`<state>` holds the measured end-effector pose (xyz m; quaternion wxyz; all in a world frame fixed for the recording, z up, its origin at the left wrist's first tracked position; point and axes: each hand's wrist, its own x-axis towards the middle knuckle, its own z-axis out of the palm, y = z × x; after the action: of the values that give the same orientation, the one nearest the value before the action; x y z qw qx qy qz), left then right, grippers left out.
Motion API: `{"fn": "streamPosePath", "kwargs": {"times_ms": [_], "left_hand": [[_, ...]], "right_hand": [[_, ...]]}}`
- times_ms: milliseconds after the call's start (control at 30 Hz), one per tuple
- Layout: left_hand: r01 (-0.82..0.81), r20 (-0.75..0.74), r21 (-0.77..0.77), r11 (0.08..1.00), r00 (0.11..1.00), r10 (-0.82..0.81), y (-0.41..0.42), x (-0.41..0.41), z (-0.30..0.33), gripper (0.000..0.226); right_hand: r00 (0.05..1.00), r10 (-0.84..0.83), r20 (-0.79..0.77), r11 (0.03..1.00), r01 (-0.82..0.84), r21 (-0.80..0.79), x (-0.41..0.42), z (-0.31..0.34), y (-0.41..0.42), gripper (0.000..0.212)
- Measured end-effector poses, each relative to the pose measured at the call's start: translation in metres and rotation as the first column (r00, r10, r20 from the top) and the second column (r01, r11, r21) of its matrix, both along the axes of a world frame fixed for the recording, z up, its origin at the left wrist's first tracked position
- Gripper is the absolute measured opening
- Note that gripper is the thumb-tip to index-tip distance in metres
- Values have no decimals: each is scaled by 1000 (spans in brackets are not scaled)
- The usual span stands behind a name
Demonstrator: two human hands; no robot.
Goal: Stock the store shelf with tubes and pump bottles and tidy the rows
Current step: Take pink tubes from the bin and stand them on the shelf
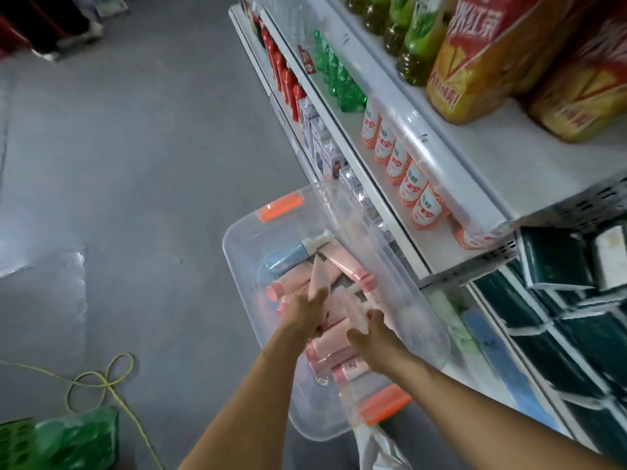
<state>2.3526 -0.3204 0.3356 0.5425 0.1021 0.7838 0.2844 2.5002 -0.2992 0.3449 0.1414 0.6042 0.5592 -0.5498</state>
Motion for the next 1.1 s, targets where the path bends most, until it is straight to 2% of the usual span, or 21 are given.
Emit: {"fn": "streamPosePath", "kwargs": {"times_ms": [167,300,367,500,567,633,700,800,1000,1100], "left_hand": [[-206,234,194,959,959,158,-40,28,52,33],[-214,314,277,937,942,122,-72,53,98,23],[-215,334,319,923,937,102,-86,68,117,22],[-251,378,420,872,922,83,-112,99,155,32],[-314,429,423,850,896,118,-123,117,172,25],[-371,477,416,830,866,149,-132,135,187,22],[-398,510,416,818,846,152,-141,152,198,36],[-388,537,408,826,834,127,-154,178,210,60],[-293,449,495,818,892,48,-177,236,246,34],[-225,394,548,806,919,-11,-189,271,263,38]], "right_hand": [[967,-138,-215,980,165,110,28,49,-29,48],[932,-173,-318,921,268,282,51,85,-60,47],[920,-132,-370,895,271,355,65,105,-80,45],[909,-69,-411,841,275,467,95,144,-121,62],[889,-57,-454,807,309,504,111,164,-141,74],[878,-55,-475,781,334,527,128,177,-159,74],[888,-62,-455,758,339,557,145,189,-173,68],[868,-108,-485,733,399,551,170,206,-190,62],[722,-279,-633,749,576,328,229,239,-219,28],[703,-316,-637,746,599,291,268,258,-237,19]]}}
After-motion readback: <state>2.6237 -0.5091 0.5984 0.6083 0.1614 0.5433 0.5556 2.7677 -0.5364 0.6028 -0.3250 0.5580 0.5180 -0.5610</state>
